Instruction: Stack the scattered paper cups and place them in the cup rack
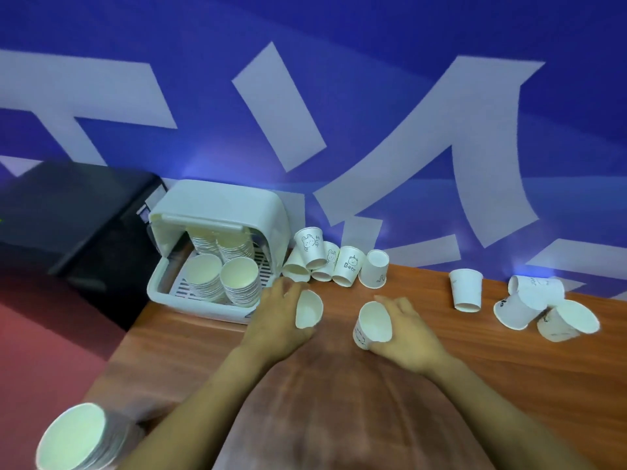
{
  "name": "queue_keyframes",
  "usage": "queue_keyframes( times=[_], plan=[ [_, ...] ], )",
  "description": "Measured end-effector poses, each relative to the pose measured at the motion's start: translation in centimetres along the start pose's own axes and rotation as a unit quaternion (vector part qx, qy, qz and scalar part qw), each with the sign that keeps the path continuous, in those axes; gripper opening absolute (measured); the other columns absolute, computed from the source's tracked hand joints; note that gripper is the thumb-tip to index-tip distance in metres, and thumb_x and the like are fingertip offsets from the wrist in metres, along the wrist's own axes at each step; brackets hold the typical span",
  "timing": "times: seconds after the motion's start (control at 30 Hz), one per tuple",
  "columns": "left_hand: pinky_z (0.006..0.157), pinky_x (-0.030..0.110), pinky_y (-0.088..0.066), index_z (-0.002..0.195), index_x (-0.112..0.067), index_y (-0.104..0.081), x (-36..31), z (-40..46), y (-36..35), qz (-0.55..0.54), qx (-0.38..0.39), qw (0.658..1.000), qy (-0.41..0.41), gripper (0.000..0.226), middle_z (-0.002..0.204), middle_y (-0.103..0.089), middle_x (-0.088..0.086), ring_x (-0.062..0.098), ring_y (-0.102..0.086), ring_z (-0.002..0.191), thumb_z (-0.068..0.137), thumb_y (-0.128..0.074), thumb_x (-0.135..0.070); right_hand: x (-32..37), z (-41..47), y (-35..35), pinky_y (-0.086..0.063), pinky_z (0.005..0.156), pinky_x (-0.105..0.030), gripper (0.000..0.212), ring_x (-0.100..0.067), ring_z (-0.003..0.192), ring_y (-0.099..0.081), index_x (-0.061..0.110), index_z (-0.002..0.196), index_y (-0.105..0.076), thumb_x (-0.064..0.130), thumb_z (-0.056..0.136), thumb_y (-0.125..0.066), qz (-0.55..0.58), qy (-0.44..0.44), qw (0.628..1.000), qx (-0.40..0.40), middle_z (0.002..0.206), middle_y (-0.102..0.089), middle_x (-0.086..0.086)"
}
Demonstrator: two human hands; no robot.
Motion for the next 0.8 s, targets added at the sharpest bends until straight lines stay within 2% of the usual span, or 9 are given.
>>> queue_keyframes(
  times=[0.17, 0.27, 0.37, 0.47, 0.6, 0.8],
  plan=[
    [0.099, 0.033, -0.037, 0.137, -0.027, -0.039, 3.9, -1.9, 5.3, -0.022, -0.032, 0.999, -0.016, 0.068, 0.132, -0.041, -0.002, 0.023, -0.037, 0.117, 0.078, -0.068, -0.047, 6.5, -0.3, -1.2, -0.041, 0.098, -0.034, 0.085, -0.017, 0.124, -0.042, 0.031, 0.136, -0.034, 0.046, 0.064, -0.077, 0.016, 0.019, 0.999, -0.026, 0.133, -0.036, 0.007],
    [0.102, 0.035, -0.035, 0.14, -0.028, -0.037, 7.1, -2.2, 9.8, -0.039, -0.059, 0.997, -0.014, 0.071, 0.137, -0.038, -0.003, 0.023, -0.033, 0.124, 0.078, -0.07, -0.042, 12.1, 0.4, -1.3, -0.039, 0.097, -0.029, 0.083, -0.015, 0.124, -0.042, 0.028, 0.136, -0.035, 0.043, 0.067, -0.078, 0.037, 0.046, 0.997, -0.059, 0.134, -0.039, 0.005],
    [0.104, 0.033, -0.032, 0.14, -0.026, -0.038, 10.6, -2.3, 13.8, -0.048, -0.089, 0.995, -0.01, 0.073, 0.139, -0.039, -0.002, 0.022, -0.033, 0.128, 0.077, -0.072, -0.038, 17.0, 1.5, -1.7, -0.042, 0.091, -0.032, 0.077, -0.016, 0.12, -0.045, 0.027, 0.132, -0.04, 0.047, 0.067, -0.077, 0.044, 0.07, 0.992, -0.098, 0.13, -0.042, 0.005],
    [0.1, 0.03, -0.032, 0.138, -0.028, -0.039, 13.4, -2.1, 16.5, -0.065, -0.106, 0.992, -0.01, 0.069, 0.139, -0.039, -0.005, 0.02, -0.035, 0.127, 0.078, -0.071, -0.036, 20.7, 2.7, -2.0, -0.035, 0.098, -0.027, 0.088, -0.013, 0.129, -0.037, 0.024, 0.141, -0.031, 0.046, 0.07, -0.077, 0.074, 0.074, 0.985, -0.14, 0.141, -0.037, 0.007],
    [0.096, 0.032, -0.038, 0.136, -0.027, -0.039, 15.9, -0.8, 17.7, -0.092, -0.111, 0.989, -0.01, 0.065, 0.138, -0.039, -0.006, 0.017, -0.041, 0.125, 0.079, -0.07, -0.037, 23.8, 4.0, -2.6, -0.033, 0.099, -0.025, 0.084, -0.013, 0.13, -0.036, 0.028, 0.143, -0.03, 0.042, 0.073, -0.076, 0.088, 0.074, 0.977, -0.182, 0.144, -0.034, 0.006],
    [0.095, 0.03, -0.038, 0.135, -0.027, -0.039, 17.3, 1.3, 16.2, -0.105, -0.083, 0.991, -0.017, 0.065, 0.138, -0.037, -0.006, 0.016, -0.04, 0.126, 0.079, -0.071, -0.037, 25.6, 5.9, -4.5, -0.036, 0.097, -0.025, 0.081, -0.014, 0.128, -0.039, 0.029, 0.143, -0.03, 0.038, 0.075, -0.074, 0.049, 0.068, 0.982, -0.167, 0.14, -0.037, 0.004]
  ],
)
Point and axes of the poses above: each hand's wrist, its own z-axis towards the middle knuckle, its own y-axis out of the back of the hand, x = y × z, the point moved 8 cm from there along z, towards the middle knuckle
